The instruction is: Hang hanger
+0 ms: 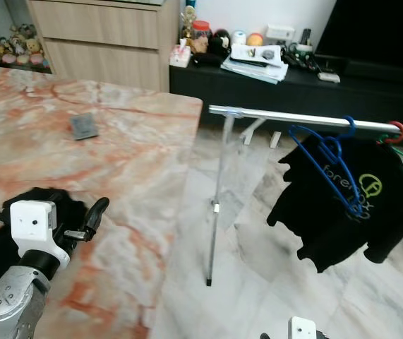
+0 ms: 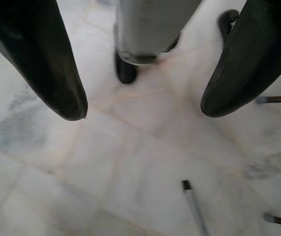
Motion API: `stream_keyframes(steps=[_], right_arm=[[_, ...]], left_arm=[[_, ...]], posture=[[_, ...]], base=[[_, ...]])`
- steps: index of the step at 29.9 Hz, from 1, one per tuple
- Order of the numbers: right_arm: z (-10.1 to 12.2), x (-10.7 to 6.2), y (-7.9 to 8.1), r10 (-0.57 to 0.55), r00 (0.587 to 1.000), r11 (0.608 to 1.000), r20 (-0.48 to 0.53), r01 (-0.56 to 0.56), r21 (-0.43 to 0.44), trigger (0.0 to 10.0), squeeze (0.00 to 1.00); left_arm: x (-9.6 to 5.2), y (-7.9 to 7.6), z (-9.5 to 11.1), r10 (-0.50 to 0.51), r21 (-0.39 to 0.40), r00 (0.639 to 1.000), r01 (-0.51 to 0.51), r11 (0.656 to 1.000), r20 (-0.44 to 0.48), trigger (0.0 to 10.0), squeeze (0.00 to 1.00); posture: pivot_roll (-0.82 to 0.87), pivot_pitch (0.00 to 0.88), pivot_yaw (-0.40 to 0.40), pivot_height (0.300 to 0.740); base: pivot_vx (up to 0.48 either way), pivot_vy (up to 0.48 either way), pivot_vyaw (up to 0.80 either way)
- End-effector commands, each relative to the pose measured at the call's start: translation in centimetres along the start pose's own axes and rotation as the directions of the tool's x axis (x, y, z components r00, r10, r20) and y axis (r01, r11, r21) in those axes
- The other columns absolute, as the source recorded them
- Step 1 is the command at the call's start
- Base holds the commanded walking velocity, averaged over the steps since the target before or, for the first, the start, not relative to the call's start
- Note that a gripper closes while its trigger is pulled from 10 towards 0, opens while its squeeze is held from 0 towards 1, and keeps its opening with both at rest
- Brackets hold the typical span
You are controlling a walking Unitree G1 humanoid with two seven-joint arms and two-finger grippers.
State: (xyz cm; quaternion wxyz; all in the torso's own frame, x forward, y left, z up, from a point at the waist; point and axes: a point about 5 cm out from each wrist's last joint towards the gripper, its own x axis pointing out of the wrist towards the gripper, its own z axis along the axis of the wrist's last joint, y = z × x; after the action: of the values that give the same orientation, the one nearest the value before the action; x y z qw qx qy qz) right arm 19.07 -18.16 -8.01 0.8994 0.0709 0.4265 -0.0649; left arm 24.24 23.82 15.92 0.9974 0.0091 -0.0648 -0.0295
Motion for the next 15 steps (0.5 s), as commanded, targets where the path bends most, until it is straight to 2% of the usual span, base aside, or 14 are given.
stream_keyframes(steps=[1,15], right_arm=[[-0.31,-0.1,-0.54,-0.015,1.0,1.0,-0.013,0.015,-0.003,10.0,0.0],[-0.29,-0.09,-0.53,-0.017,1.0,1.0,-0.012,0.017,0.0,10.0,0.0]], left_arm=[[-0.02,-0.01,0.25,-0.003,0.008,1.0,0.002,1.0,0.007,10.0,0.0],[0.39,-0.72,0.05,-0.035,0.005,0.999,0.035,0.999,0.002,10.0,0.0]], posture=[[0.06,0.143,-0.047,0.74],[0.05,0.15,-0.044,0.74]], base=[[0.0,-0.375,0.0],[0.0,-0.369,0.0]])
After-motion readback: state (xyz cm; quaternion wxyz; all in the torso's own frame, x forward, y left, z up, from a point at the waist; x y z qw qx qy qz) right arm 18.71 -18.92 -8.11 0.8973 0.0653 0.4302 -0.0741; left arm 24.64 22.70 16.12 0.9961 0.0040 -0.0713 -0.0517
